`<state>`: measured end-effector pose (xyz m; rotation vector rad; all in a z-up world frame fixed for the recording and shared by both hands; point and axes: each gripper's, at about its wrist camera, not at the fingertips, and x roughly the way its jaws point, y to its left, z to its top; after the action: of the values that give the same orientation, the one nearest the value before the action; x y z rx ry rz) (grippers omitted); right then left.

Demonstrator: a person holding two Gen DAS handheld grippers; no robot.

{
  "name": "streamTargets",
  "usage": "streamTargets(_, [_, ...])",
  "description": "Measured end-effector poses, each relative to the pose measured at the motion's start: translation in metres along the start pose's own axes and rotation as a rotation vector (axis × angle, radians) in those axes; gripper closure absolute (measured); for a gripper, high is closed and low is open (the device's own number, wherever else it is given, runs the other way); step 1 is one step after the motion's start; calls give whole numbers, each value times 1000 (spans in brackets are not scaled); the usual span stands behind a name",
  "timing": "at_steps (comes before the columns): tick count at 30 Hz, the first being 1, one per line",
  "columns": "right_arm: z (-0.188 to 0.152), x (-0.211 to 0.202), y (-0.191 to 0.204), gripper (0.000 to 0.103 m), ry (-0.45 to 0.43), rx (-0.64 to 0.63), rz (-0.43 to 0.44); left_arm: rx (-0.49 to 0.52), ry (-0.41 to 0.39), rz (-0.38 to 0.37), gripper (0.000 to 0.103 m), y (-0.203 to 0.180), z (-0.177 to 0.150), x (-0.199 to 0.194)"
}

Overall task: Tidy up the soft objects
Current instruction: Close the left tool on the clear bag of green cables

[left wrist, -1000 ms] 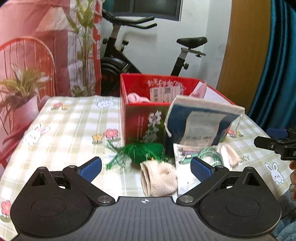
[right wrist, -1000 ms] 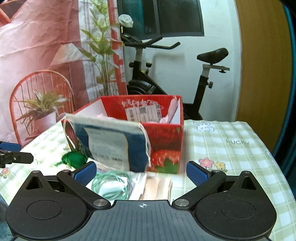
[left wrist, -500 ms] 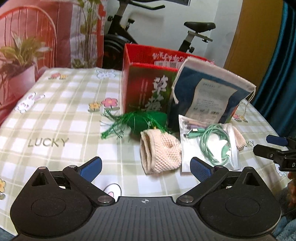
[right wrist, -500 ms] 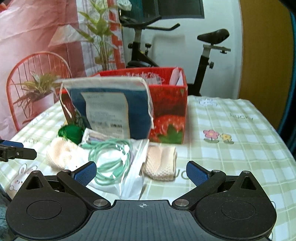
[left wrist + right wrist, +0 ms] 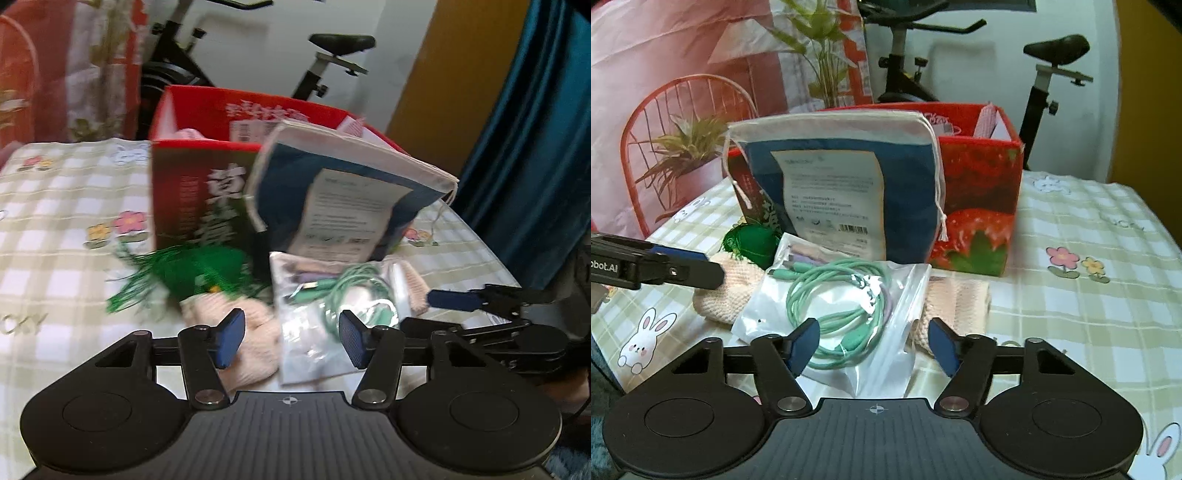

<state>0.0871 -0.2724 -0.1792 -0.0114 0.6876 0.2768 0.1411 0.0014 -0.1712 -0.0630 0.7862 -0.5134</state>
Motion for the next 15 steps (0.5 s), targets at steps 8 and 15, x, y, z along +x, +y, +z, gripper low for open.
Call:
streamTargets(8, [-2,21,-9,55,20,56,24,-43,72,-26,45,-1,5,51])
streamTargets(15, [-10,29,-8,55,11,57,50,-3,63,-18,39,-3,4,72])
